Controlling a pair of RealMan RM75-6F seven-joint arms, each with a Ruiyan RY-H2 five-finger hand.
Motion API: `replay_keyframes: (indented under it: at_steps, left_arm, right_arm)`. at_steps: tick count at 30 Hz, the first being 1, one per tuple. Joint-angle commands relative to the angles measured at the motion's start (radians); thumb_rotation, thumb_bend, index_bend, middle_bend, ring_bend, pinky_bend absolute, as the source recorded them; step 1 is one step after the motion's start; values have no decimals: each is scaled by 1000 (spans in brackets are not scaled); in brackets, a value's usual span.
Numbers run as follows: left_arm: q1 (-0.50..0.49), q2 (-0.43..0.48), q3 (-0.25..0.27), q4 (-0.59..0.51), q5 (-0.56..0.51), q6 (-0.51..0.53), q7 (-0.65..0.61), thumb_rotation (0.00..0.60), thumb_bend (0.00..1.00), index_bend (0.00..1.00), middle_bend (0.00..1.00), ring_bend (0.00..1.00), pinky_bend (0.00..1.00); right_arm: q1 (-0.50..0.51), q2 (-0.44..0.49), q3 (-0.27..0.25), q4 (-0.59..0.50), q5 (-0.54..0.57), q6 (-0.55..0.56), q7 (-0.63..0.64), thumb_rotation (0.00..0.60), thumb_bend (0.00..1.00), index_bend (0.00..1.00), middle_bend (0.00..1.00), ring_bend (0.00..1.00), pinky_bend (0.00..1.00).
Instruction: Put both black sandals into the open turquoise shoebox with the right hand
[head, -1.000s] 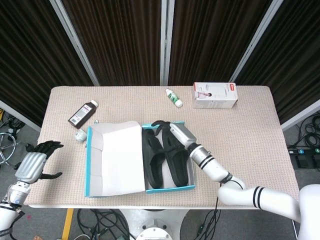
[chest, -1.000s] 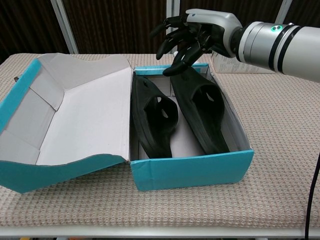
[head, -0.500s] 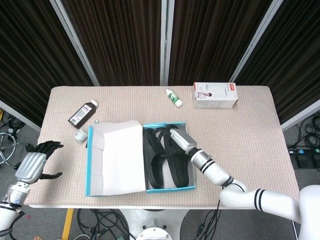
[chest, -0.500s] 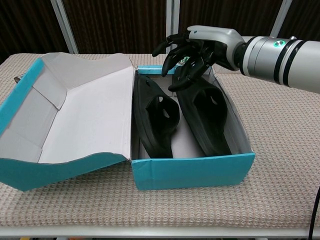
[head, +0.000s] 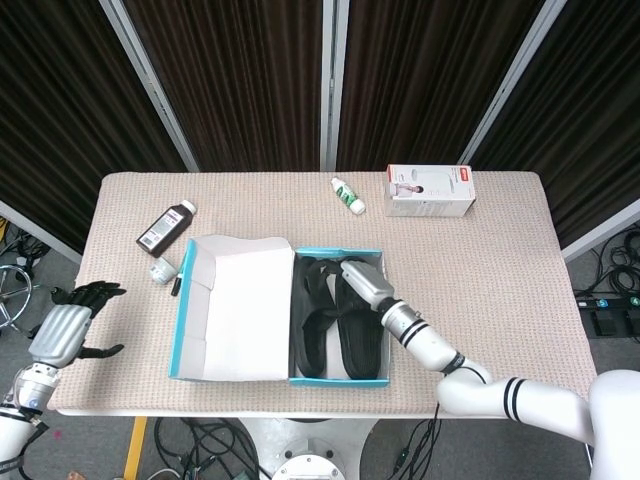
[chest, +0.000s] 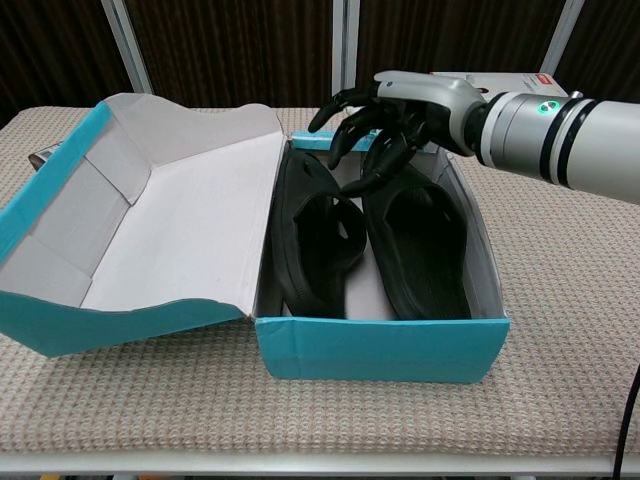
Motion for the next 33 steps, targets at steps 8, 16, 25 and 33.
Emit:
replay_keyframes:
  at_steps: [8, 16, 25, 33]
  left_arm:
    - [0, 0, -2, 0, 1, 4, -4, 600, 70, 189, 150, 91, 141]
    - [5, 0, 1, 5, 0, 6, -9, 600, 71, 189, 150, 91, 141]
    - [4, -5, 2, 6, 3, 4, -8, 600, 70, 189, 150, 91, 141]
    - [9, -6, 4, 11, 1, 6, -10, 600, 70, 189, 150, 91, 141]
  right_arm:
    - [6, 13, 29, -65, -29, 16, 30, 600, 63, 280, 444, 264, 421]
    - [2, 15, -12, -95, -17, 3, -19, 600, 64, 280, 444, 264, 427]
    - [-8, 8, -47, -86, 28, -13, -58, 600, 67, 280, 453, 272, 448]
    - [-19, -12, -65, -47, 34, -26, -54, 600, 74, 280, 454, 272, 450]
